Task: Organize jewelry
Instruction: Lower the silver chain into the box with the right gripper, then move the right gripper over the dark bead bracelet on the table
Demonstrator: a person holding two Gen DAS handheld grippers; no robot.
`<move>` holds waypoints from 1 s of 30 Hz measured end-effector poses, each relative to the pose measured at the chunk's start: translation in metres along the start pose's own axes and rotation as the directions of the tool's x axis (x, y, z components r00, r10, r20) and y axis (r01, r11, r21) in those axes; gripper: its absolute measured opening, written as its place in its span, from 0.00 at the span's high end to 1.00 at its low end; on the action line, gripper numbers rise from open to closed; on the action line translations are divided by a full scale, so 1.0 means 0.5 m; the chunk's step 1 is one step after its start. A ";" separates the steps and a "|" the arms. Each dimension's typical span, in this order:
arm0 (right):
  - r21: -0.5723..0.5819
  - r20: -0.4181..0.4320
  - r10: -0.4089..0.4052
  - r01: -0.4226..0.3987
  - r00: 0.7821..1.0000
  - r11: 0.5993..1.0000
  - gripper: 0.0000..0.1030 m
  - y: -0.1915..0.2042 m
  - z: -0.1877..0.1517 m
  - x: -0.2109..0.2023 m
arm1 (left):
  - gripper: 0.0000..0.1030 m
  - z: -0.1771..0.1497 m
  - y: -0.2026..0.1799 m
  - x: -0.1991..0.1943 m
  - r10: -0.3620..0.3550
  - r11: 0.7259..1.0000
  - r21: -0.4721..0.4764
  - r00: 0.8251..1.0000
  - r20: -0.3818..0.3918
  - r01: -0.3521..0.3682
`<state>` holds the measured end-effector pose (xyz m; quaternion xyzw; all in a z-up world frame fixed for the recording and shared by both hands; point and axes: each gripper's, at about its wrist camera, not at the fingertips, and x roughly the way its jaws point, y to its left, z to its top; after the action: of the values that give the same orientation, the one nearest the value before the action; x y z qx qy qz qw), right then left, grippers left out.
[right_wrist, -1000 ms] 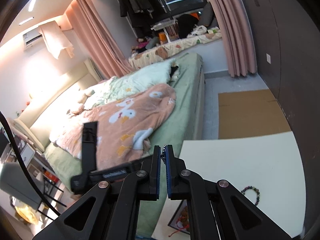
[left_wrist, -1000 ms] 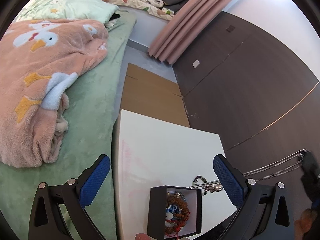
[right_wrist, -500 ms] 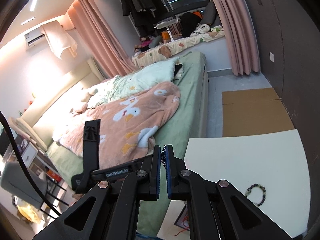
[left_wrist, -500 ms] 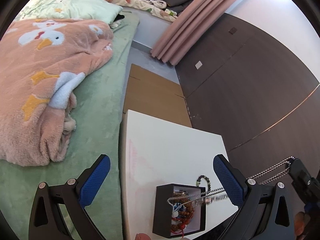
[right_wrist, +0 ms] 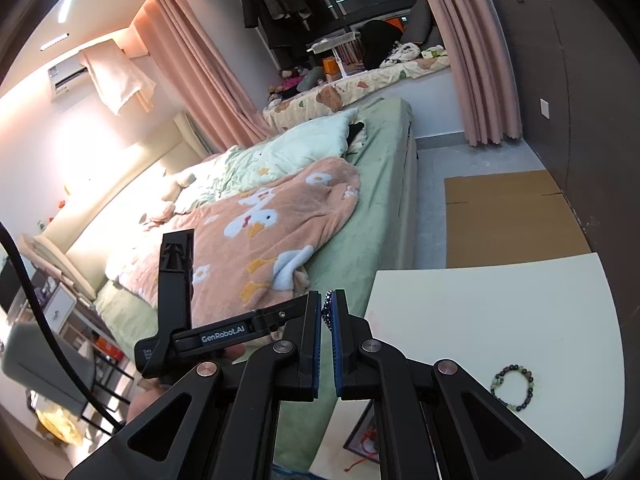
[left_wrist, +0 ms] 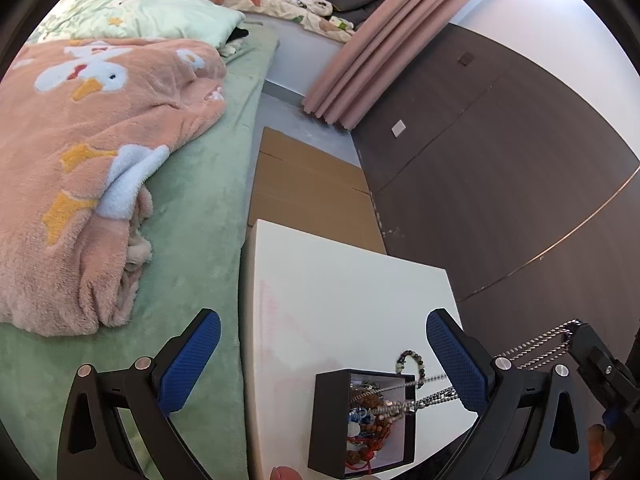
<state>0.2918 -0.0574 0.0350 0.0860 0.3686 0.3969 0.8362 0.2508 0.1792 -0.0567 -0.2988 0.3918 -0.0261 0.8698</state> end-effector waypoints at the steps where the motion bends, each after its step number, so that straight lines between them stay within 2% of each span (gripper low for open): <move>1: 0.006 -0.004 0.000 0.000 1.000 1.000 0.94 -0.004 -0.003 0.005 | 0.00 -0.001 -0.001 0.000 0.002 1.000 0.003 1.000 0.000 -0.002; 16: 0.045 -0.067 -0.003 0.006 0.998 0.999 0.94 -0.053 -0.027 0.076 | 0.00 -0.001 0.002 0.008 0.019 1.000 0.004 1.000 -0.009 -0.019; 22: 0.070 -0.165 -0.005 0.017 0.986 0.997 0.93 -0.077 -0.056 0.132 | 0.00 0.000 -0.003 0.015 0.023 1.000 0.010 1.000 -0.012 -0.023; 24: 0.086 -0.200 0.002 0.016 0.980 0.996 0.87 -0.089 -0.062 0.144 | 0.00 0.001 -0.010 0.019 0.022 1.000 0.012 1.000 -0.014 -0.022; 26: 0.100 -0.191 -0.010 0.030 0.981 0.995 0.60 -0.103 -0.064 0.132 | 0.00 0.001 -0.023 0.026 0.020 1.000 0.019 1.000 -0.016 -0.020; 28: 0.105 -0.156 -0.027 0.044 0.987 0.994 0.53 -0.117 -0.065 0.106 | 0.00 -0.002 -0.039 0.034 0.021 0.999 0.034 1.000 -0.021 -0.021; 30: 0.119 -0.136 -0.041 0.058 0.990 0.991 0.53 -0.140 -0.061 0.078 | 0.00 -0.006 -0.055 0.043 0.026 0.998 0.050 0.999 -0.029 -0.024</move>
<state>0.3290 -0.0805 -0.0385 0.1015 0.4493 0.3575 0.8124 0.2687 0.1494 -0.0577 -0.2717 0.4078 -0.0294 0.8712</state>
